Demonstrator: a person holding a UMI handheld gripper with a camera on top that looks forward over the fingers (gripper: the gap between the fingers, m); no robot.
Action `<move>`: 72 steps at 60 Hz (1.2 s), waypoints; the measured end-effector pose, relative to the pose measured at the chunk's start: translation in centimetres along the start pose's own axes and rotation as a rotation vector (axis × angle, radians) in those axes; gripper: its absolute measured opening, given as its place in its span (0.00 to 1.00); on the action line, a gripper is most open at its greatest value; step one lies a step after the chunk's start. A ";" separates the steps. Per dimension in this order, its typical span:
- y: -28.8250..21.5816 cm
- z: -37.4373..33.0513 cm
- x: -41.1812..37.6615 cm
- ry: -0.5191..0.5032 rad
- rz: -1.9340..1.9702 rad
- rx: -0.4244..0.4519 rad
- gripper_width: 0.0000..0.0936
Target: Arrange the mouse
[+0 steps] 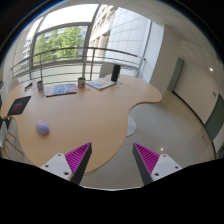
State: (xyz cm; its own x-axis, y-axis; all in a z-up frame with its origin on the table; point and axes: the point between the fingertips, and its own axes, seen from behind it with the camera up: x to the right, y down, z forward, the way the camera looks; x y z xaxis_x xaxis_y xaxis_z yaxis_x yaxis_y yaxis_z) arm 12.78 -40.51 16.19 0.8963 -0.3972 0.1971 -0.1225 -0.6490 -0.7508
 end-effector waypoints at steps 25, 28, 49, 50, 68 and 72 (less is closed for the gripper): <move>7.7 -2.7 -7.3 -0.007 -0.014 -0.040 0.90; 8.4 -2.7 -10.3 -0.037 -0.012 -0.030 0.90; 6.2 5.2 -29.2 -0.218 -0.086 -0.005 0.90; 5.9 5.9 -29.8 -0.221 -0.091 -0.004 0.90; 0.7 15.4 -36.3 -0.279 -0.164 0.020 0.89; -0.4 16.9 -36.6 -0.280 -0.159 0.018 0.89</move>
State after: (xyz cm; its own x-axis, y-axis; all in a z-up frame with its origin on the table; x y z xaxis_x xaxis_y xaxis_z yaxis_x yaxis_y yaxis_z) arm -12.80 -14.73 -1.35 0.9864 -0.0959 0.1334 0.0338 -0.6761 -0.7360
